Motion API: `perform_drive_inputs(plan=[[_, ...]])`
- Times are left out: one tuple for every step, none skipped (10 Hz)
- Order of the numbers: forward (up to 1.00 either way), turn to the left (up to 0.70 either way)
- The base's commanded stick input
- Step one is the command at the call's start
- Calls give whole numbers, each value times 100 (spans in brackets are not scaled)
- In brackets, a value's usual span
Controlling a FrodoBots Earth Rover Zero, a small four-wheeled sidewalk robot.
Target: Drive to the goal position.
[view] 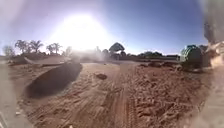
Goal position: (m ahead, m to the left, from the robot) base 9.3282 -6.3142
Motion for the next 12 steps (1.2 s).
perform_drive_inputs(plan=[[50, 0], [50, 0], [50, 0], [50, 0], [50, 0], [50, 0], [50, 0], [50, 0], [50, 0], [50, 0], [50, 0], [50, 0]])
